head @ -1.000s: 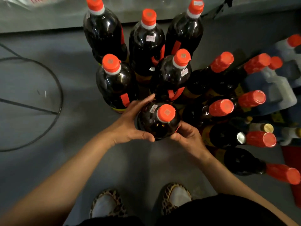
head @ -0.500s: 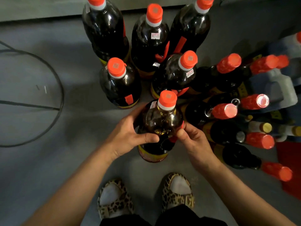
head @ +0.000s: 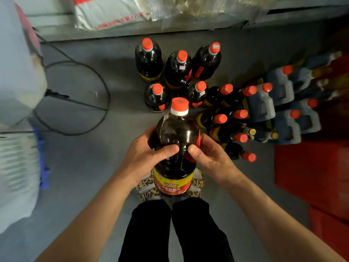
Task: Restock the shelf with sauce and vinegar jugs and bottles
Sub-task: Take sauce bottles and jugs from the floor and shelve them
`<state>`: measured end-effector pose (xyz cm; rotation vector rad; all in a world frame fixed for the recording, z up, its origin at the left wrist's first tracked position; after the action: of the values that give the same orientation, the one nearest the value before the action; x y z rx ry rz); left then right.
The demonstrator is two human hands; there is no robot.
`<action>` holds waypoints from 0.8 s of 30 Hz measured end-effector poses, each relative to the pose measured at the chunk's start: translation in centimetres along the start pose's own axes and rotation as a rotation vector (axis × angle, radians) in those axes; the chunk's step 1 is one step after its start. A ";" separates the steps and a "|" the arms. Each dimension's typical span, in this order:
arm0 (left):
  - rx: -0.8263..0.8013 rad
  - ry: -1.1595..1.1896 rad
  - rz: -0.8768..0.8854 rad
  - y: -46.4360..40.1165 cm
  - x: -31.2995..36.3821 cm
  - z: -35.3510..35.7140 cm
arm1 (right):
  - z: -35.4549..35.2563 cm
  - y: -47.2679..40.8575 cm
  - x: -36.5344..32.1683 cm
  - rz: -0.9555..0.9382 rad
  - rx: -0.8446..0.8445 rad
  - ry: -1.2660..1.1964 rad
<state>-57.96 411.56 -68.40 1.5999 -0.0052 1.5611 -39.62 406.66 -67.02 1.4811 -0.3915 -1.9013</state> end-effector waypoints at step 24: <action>0.107 -0.327 0.394 23.4 54.1 0.9 | 15.9 23.0 -49.1 -0.442 0.206 0.216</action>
<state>-58.73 426.21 -11.24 2.0143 -0.4453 1.5869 -41.22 420.51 -12.28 2.0221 -0.1709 -2.0477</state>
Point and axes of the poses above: each hand's wrist, its own y-axis away from the middle knuckle, its own z-axis out of the palm, x = y × z, the point moved 5 cm from there along -y, towards the middle knuckle, and after that the axes turned 15 degrees about -x, right-handed, at the moved point
